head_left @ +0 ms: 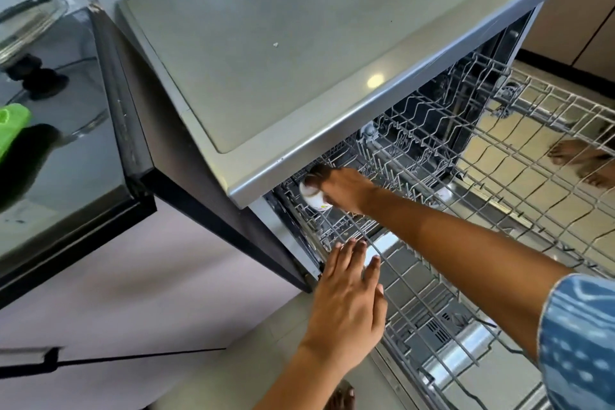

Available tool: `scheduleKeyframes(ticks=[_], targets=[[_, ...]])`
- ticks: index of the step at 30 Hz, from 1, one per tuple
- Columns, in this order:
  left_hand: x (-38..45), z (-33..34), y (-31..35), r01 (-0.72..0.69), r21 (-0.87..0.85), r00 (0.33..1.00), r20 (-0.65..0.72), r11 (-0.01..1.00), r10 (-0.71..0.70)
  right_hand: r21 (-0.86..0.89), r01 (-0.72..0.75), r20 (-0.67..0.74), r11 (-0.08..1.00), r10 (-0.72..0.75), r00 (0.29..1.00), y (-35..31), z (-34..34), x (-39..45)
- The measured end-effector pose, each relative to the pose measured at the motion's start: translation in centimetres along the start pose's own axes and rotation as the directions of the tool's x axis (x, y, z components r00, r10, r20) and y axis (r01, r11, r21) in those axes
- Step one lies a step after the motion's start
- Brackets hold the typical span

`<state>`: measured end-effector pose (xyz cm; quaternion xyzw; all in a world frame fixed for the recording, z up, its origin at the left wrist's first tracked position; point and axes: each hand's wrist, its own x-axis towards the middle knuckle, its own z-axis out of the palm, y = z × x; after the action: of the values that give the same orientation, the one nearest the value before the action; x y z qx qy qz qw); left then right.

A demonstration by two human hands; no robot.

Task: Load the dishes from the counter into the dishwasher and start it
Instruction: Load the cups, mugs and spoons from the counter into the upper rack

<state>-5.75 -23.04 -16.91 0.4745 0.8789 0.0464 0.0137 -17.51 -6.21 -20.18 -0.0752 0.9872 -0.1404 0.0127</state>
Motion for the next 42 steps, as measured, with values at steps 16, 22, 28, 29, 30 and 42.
scheduleKeyframes(ticks=[16, 22, 28, 29, 30, 42], targets=[[-0.1, -0.2, 0.0, 0.009, 0.019, 1.0, -0.019, 1.0, -0.009, 0.058, -0.144, 0.006, 0.988, 0.144, 0.99, -0.1, -1.1, -2.0], [-0.5, -1.4, -0.2, 0.024, -0.004, 0.999, 0.029, 1.0, -0.024, 0.043, -0.288, -0.25, 0.957, 0.29, 0.924, -1.8, -3.7, -11.8], [-7.6, -10.6, 0.0, 0.102, -0.121, 0.974, -0.191, 0.987, -0.124, 0.211, -0.251, -0.471, 0.945, 0.324, 0.821, -12.8, -10.9, -19.3], [-9.7, -13.0, -0.4, 0.132, -0.135, 0.962, -0.222, 0.982, -0.16, 0.244, -0.225, -0.479, 0.943, 0.319, 0.818, -15.5, -12.3, -19.8], [-12.0, -15.4, -1.1, 0.167, -0.147, 0.948, -0.246, 0.975, -0.199, 0.273, -0.195, -0.483, 0.942, 0.31, 0.819, -18.3, -13.7, -19.8], [-40.1, -33.0, -14.9, 0.838, -0.124, 0.419, -0.476, 0.531, -0.773, 0.358, 0.488, -0.531, 0.796, -0.256, 0.808, -52.9, -21.9, -4.6]])
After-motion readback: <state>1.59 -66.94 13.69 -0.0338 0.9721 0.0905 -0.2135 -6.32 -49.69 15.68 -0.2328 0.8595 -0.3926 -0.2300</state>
